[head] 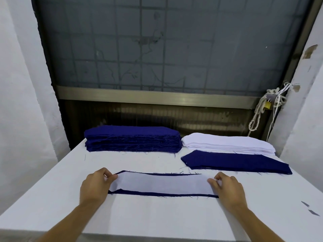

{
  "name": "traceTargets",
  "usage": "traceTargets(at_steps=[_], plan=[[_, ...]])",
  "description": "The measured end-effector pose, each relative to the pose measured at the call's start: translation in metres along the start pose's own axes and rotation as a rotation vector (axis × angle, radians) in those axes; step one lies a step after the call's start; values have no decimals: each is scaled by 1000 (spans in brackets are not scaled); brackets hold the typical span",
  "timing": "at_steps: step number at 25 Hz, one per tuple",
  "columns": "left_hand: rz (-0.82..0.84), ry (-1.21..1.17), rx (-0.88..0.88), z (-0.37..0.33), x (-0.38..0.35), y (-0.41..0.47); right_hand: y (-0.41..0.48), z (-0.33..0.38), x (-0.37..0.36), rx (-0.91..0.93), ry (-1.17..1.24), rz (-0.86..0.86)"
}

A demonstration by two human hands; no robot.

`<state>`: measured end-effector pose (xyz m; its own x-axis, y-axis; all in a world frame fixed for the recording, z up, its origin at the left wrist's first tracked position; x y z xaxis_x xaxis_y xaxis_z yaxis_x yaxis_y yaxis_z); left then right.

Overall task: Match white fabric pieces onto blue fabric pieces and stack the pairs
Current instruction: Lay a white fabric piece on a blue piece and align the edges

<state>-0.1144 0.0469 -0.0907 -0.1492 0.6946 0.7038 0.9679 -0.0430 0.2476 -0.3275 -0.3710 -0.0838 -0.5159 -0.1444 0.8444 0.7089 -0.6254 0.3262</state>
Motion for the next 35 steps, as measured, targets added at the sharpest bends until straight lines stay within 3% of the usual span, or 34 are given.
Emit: traceTargets(at_steps=[11,14,17,20,27,35], plan=[[-17,-94,80,6,5,4,0,-1,3,-10,-48,6],[114,-68,98,4,3,16,1,-2,2,-10,-46,17],[250,185,100,-11,6,33,5,-2,2,-18,13,12],[210,298,-36,-50,4,48,20,0,9,-4,69,-16],[337,50,-308,-194,-65,68,88,-9,24,14,77,-50],[409,-112,-435,-307,-193,94,176,-28,11,65,-87,-136]])
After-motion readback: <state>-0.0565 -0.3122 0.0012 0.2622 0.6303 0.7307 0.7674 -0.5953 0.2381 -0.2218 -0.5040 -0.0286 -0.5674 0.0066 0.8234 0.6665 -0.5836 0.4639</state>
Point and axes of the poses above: each hand's wrist, its own y-axis towards the middle knuckle, its own x-axis out of the back of the hand, z = x × y, the point moved 6 cm from there along y, towards the middle knuckle, and after that the axes turned 4 degrees about -y, right-handed, at the moved point
